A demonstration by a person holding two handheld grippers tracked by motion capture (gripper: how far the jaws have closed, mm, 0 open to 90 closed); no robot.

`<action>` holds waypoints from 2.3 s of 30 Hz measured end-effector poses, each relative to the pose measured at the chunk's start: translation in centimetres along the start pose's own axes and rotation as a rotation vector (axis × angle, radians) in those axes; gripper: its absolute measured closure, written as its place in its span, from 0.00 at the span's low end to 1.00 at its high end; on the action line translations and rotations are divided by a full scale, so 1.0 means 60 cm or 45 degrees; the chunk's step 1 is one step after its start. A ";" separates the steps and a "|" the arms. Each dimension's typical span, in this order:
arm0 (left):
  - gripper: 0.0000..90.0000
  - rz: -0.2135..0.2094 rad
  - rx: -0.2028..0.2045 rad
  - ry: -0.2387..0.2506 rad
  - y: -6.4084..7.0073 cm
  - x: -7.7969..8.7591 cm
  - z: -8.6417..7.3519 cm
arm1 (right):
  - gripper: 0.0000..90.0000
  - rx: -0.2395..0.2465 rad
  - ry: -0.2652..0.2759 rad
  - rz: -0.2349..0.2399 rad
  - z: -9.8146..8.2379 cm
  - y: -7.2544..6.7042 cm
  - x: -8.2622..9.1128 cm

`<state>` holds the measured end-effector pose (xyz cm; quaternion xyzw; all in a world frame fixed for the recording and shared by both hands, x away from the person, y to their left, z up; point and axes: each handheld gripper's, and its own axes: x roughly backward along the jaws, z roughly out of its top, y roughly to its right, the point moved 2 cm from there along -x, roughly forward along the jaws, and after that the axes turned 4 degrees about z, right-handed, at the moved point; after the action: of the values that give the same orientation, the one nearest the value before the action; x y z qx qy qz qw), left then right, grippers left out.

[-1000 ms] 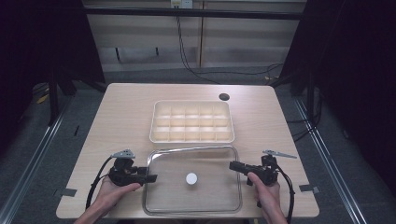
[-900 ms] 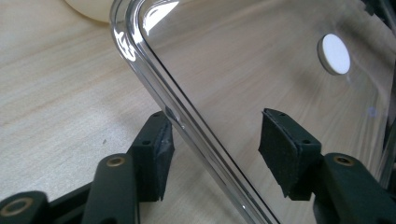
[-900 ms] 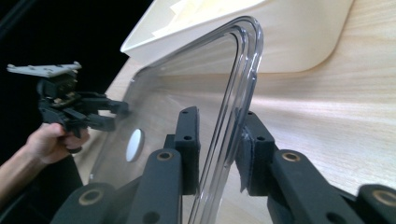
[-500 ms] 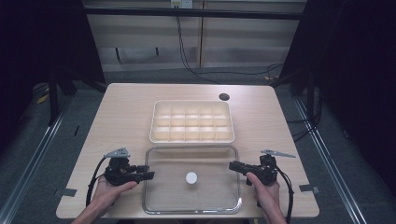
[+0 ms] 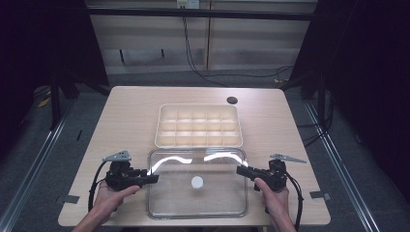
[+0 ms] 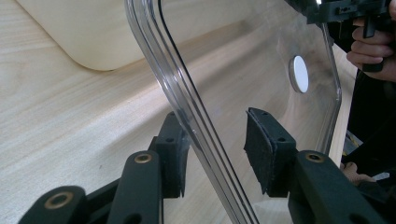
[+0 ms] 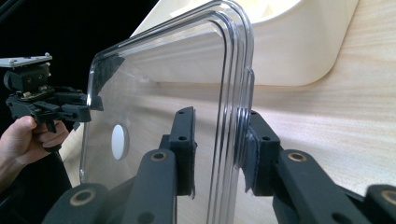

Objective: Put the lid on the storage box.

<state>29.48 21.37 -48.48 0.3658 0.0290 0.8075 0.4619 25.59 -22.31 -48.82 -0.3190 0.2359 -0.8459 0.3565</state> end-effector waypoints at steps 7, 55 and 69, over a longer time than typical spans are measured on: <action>0.67 -0.003 -0.041 0.010 0.005 0.007 0.004 | 0.75 0.014 0.008 -0.014 0.006 -0.006 -0.002; 0.77 0.098 -0.041 0.176 0.004 0.034 0.108 | 0.74 0.138 0.128 -0.073 0.089 -0.037 0.000; 0.76 0.121 -0.102 0.214 -0.003 0.044 0.144 | 0.74 0.164 0.151 -0.064 0.130 -0.041 -0.005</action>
<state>34.10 20.99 -40.74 0.2788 0.0181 0.8568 0.4334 30.15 -21.86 -42.04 -0.2507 0.1937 -0.8853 0.3404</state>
